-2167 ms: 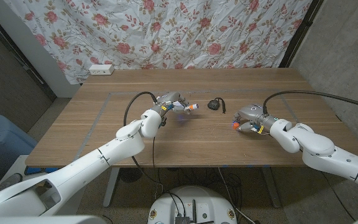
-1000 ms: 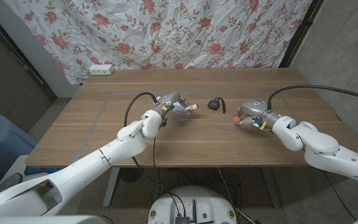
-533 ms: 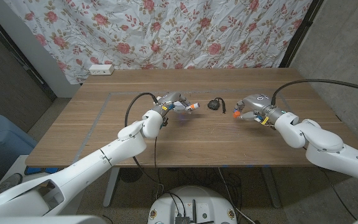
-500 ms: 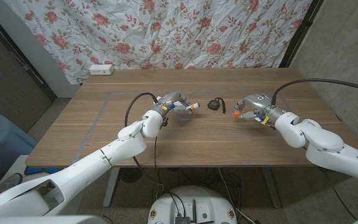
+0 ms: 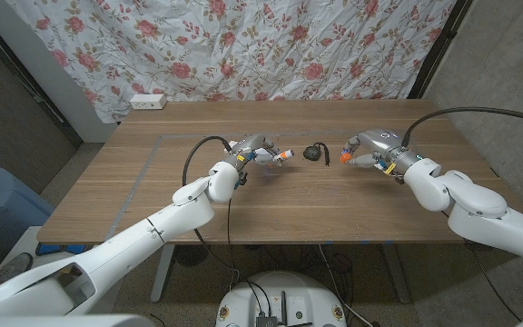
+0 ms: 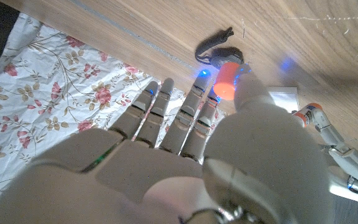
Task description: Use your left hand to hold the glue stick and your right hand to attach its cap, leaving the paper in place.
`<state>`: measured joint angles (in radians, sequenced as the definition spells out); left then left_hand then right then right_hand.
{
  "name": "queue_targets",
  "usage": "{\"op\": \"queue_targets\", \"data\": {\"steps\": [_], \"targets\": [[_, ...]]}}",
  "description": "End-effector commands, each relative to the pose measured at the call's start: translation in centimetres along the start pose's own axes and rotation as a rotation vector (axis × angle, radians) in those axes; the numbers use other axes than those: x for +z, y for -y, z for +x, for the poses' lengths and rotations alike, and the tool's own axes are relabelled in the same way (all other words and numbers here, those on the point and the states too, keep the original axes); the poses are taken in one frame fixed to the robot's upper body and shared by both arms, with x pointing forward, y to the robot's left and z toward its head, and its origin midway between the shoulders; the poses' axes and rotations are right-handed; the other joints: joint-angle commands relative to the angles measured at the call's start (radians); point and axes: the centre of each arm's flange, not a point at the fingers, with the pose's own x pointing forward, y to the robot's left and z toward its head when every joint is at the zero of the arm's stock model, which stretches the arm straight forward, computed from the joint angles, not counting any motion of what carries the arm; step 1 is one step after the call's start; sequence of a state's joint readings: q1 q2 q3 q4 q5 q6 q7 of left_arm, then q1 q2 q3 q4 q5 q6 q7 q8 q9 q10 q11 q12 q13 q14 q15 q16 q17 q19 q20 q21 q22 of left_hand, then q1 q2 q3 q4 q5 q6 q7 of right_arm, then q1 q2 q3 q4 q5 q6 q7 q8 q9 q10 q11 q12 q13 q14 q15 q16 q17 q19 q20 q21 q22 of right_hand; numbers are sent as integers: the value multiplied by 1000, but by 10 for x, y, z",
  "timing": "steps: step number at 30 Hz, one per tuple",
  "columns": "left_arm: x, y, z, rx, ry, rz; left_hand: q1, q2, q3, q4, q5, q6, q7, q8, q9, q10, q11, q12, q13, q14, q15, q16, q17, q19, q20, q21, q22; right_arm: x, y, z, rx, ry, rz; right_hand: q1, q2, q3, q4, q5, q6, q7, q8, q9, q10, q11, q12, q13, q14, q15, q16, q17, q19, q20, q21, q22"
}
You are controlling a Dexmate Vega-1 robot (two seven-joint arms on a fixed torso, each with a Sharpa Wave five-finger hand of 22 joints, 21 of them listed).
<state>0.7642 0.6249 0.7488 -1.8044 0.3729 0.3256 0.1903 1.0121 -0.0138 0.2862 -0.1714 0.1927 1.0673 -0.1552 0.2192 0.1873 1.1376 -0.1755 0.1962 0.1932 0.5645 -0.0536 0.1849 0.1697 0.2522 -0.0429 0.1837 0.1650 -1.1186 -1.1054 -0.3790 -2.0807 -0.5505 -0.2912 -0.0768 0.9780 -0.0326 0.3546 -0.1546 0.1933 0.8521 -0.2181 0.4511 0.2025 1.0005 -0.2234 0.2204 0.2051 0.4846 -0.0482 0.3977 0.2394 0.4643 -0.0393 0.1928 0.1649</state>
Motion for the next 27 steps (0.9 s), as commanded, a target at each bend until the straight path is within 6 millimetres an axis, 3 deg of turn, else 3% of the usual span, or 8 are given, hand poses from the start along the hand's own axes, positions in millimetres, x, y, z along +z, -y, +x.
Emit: {"op": "queue_targets", "data": {"steps": [1, 27], "targets": [[-3, 0, 3, -17, 0, -63, 8, 61, 2, 4, 4, 48, -14, 6, 11, 50, -50, 2, 5, -5, -153, 1, 3, 8, -5, 6, 3, -6, 8, 2, -39, -43, 154, 3, 8, -8, 1, -2, 12, -3, 4, 2, 8, 1, -1, 2, 3, -142, 6, 3, 6, 0, 5, 6], [-1, -4, 9, -38, 32, -88, 6, 61, -1, 6, 4, 47, -17, 5, 11, 45, -50, 0, 5, -8, -153, 0, 3, 6, -6, 5, 3, -4, 16, 9, -77, -34, 417, 2, 15, -17, 3, -5, 13, -3, -1, 0, 11, 1, -7, 3, -2, -141, 7, 4, -4, 4, 0, 6]]}}
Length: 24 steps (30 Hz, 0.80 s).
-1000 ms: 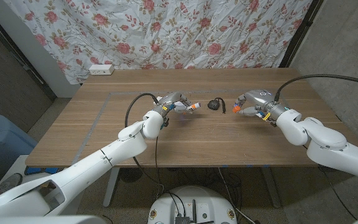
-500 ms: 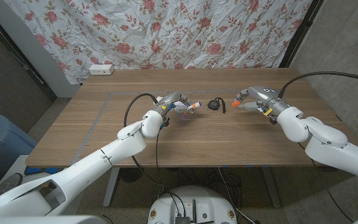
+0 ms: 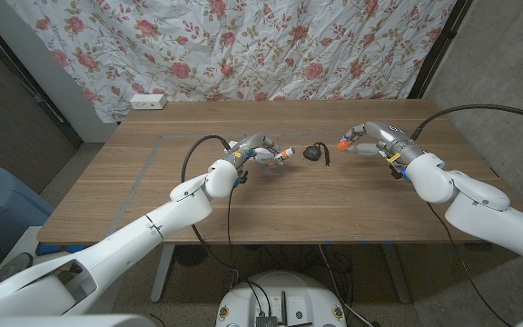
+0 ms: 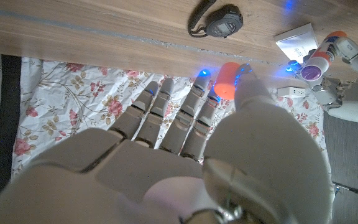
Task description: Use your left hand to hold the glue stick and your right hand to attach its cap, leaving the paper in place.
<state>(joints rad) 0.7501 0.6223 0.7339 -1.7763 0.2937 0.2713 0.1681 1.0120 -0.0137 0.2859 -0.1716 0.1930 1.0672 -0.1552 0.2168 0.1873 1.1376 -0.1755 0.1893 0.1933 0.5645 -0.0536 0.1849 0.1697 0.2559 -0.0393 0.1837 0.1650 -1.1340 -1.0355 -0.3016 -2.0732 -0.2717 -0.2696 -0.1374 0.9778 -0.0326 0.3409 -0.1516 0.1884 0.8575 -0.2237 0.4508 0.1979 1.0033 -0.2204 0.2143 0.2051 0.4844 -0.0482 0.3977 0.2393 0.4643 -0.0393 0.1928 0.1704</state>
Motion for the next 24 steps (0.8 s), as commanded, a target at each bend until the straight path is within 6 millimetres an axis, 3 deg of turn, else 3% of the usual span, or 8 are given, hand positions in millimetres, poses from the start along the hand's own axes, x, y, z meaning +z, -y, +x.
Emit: {"op": "queue_targets", "data": {"steps": [1, 24], "targets": [[2, -2, 3, -11, 15, -19, 6, 61, -1, 6, 3, 47, -18, 7, 11, 45, -50, 7, 5, -8, -153, 0, 3, 2, -10, 5, 3, 5, 1, 4, -19, 6, 110, 2, 15, -4, 0, 0, 8, 3, -1, 5, 8, -2, -1, 3, -2, -141, 7, 4, -5, 4, 0, 1], [8, -4, 11, -23, 51, -15, 2, 64, -3, 8, 3, 49, -22, 8, 11, 47, -50, 8, 5, -8, -153, 1, 3, 5, -9, 5, 3, 20, -5, 15, -44, 41, 212, -4, 18, -11, 3, -2, 9, 3, -4, 4, 6, -2, -5, 3, 0, -135, 10, 5, -6, 7, 0, 1]]}}
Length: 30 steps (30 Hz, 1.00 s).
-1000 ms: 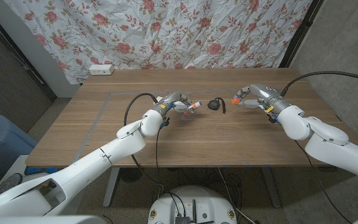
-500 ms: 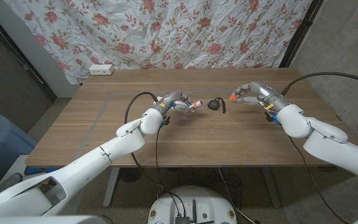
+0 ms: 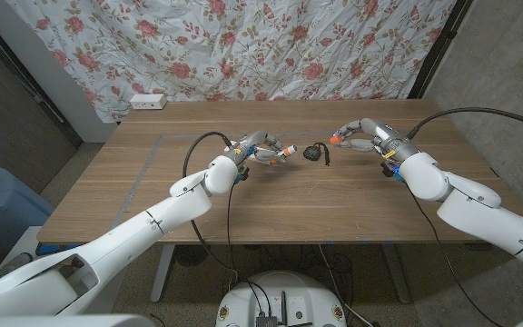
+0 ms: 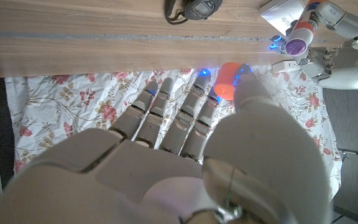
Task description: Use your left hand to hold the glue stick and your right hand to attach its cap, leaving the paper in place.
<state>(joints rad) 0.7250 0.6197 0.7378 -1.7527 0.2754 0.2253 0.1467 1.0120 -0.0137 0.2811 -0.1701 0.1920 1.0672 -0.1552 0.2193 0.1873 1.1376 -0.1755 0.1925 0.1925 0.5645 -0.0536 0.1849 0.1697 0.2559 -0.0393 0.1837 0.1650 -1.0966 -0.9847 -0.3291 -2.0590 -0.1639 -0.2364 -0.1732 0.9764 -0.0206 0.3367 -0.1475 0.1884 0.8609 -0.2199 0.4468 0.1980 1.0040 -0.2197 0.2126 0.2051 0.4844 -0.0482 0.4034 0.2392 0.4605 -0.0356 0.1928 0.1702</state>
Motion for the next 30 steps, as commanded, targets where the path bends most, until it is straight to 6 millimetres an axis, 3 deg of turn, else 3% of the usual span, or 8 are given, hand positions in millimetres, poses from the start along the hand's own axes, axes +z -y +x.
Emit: {"op": "queue_targets", "data": {"steps": [1, 30], "targets": [[4, 0, 4, -5, 16, -4, 2, 64, 2, 7, 4, 49, -22, 5, 11, 47, -50, 5, 6, -8, -153, 1, 3, 6, -10, 5, 3, 8, -3, 7, -21, 15, 60, -2, 6, -7, -1, -3, 6, -1, -1, 4, 5, -3, -3, 3, 0, -135, 4, 5, -2, 4, 0, 1], [11, 0, 0, 19, 28, -6, -6, 65, -2, 9, 4, 51, -27, 5, 11, 50, -50, 6, 6, -11, -152, 0, 3, 3, -9, 4, 4, 28, -21, 17, 15, 55, 128, -5, 7, -18, -2, -3, 1, -1, -11, 2, 1, -3, -9, 3, -17, -133, -2, 4, -8, 19, -1, 1]]}}
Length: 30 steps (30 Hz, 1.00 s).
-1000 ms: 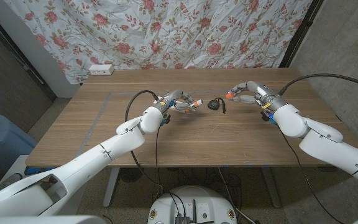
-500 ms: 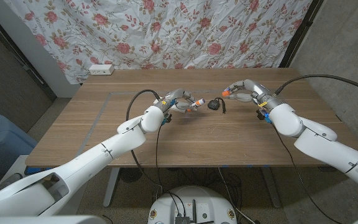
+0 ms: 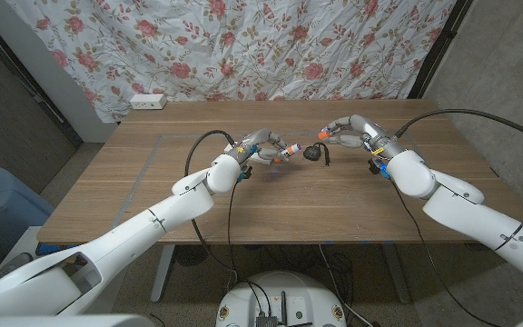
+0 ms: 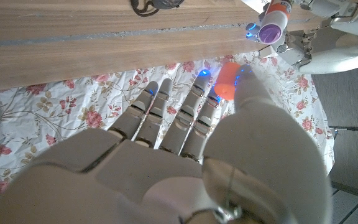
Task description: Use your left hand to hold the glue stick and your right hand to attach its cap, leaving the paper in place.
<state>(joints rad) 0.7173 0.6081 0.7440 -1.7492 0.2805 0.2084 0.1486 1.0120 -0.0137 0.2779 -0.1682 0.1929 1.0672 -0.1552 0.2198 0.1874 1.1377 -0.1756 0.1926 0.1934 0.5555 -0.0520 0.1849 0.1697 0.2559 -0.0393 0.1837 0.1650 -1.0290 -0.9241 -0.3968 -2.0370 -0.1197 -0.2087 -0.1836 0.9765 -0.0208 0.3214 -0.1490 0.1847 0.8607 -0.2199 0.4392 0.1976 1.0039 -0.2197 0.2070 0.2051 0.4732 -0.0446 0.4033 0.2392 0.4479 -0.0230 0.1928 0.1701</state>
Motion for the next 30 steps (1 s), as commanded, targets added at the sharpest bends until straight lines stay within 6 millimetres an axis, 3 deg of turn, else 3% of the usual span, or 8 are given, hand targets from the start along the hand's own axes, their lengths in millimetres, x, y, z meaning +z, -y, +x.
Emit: {"op": "queue_targets", "data": {"steps": [1, 30], "targets": [[3, -1, -3, 17, 3, -1, -7, 65, 1, 8, 3, 52, -29, 5, 11, 50, -50, 6, 5, -2, -154, 0, 3, 4, -10, 5, 4, 7, -10, 2, 21, 10, 31, -5, 7, -3, -1, 0, 2, -1, -4, 2, 0, -3, -3, 3, -6, -137, -2, 4, 5, 7, -1, 2], [2, 1, -4, 21, 3, -7, -21, 66, 7, 10, 4, 54, -39, 4, 10, 52, -50, 6, 5, 2, -154, -4, 0, 2, -9, 4, 4, 25, -22, 7, 6, 0, -36, -4, 9, -7, -2, 1, 1, -1, -9, 2, -3, -3, -6, 3, -8, -137, -2, 3, 7, 9, 1, 2]]}}
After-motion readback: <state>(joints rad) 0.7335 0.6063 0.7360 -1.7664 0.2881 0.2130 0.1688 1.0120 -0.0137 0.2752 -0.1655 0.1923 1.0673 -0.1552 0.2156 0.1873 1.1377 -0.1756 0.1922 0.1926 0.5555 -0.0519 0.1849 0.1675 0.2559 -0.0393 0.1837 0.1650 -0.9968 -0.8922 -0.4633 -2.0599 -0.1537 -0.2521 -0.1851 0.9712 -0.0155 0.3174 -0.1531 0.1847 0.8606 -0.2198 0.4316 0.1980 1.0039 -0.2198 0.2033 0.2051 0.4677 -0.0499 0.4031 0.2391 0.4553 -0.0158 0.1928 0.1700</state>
